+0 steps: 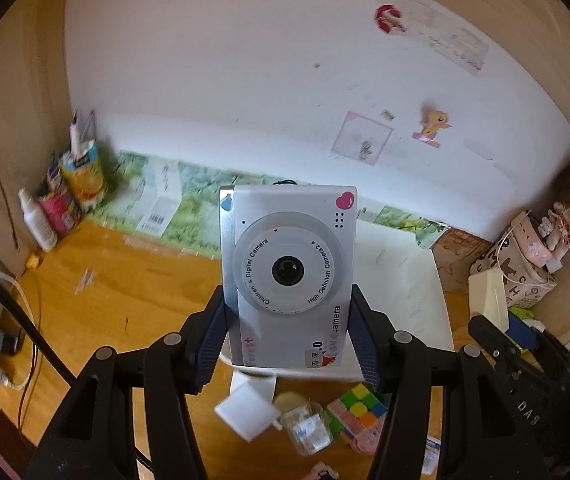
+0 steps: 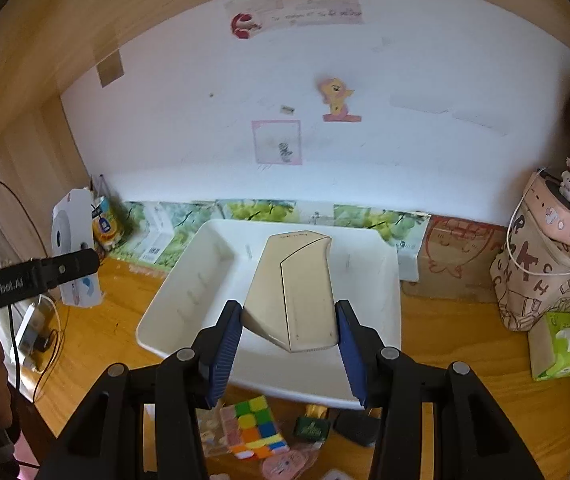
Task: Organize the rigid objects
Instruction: 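Lift white device with left tool while right tool carries beige block over bin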
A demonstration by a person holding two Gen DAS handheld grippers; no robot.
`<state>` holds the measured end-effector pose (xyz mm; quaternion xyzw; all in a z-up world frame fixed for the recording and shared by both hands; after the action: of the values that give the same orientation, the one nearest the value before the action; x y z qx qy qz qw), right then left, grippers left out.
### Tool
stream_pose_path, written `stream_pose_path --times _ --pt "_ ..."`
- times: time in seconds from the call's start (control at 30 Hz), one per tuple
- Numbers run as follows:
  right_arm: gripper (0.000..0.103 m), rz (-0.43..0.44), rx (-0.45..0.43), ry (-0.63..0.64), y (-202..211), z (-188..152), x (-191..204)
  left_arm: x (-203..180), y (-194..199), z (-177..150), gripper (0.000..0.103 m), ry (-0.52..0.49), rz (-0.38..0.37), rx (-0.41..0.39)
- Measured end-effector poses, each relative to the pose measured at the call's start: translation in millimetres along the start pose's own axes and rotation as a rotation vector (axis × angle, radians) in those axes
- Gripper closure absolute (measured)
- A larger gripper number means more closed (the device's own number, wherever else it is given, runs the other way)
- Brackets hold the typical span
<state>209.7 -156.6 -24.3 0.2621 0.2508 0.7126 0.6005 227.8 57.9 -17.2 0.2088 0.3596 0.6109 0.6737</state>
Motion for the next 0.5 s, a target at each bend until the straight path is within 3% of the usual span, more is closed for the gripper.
stream_pose_path --times 0.33,0.5 --pt "0.055 0.005 -0.009 -0.011 -34.2 1.8 -16.4 -27.0 -14.6 1.1 0.043 -0.11 -0.111 -0.148" --pt "0.055 0.004 0.001 -0.016 -52.8 0.5 -23.5 -45.0 -25.1 1.3 0.043 -0.192 -0.125 -0.188"
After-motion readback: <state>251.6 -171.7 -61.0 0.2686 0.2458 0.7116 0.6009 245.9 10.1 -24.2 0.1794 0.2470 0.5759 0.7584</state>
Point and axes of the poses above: each gripper's, at about its wrist camera, not at the fingertips, and y roughly against the way its jaws point, x to its left, z to its top, the point moved 5 cm from there along -y, roughly the way its jaws point, and after that the axes turned 3 degrees about y, right-handed, at the moved point
